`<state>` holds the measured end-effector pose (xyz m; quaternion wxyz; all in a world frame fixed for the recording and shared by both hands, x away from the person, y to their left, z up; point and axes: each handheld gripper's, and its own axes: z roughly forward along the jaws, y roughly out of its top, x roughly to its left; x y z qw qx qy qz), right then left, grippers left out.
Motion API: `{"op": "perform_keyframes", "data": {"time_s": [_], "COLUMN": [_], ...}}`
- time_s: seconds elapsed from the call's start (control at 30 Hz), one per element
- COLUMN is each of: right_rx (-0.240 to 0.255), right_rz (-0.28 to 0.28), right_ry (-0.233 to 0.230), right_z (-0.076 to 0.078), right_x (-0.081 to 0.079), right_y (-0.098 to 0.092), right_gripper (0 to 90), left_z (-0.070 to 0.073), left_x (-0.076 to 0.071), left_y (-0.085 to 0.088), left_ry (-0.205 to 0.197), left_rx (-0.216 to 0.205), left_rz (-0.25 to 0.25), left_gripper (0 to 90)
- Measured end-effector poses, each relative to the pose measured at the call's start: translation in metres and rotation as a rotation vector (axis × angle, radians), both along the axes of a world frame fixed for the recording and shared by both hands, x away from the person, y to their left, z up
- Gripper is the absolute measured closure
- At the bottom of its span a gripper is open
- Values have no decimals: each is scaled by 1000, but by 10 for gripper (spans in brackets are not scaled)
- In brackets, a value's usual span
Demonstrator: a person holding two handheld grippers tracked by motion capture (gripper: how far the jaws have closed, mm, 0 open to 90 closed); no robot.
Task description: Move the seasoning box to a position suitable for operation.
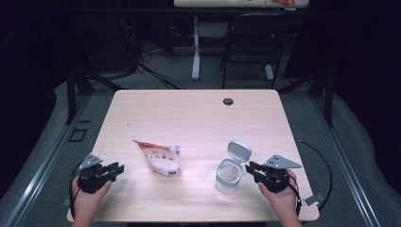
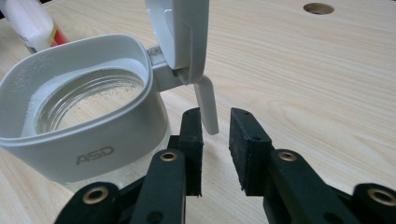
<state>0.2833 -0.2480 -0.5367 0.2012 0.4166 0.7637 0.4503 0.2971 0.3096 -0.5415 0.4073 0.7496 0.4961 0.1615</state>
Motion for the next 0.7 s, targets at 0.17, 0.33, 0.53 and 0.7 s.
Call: {"op": "perform_keyframes", "data": {"time_s": [0.17,0.33,0.53,0.7], "right_rx": [-1,-15,-38,-38], "right_rz": [-20,-47,-24,-69], "right_ry": [-5,-45,-61,-73], "right_z": [5,8,11,11], "right_x": [-4,-7,-9,-9], "right_y": [-1,0,0,1], "right_gripper": [700,630,611,589], "left_z": [17,37,61,76], "left_x": [0,3,10,15], "left_y": [-2,-5,-22,-37], "left_ry": [-35,-58,-56,-82], "left_rx": [-13,-43,-17,-3], "left_rz": [-4,-37,-152,-182], "left_gripper": [671,640,591,586]}}
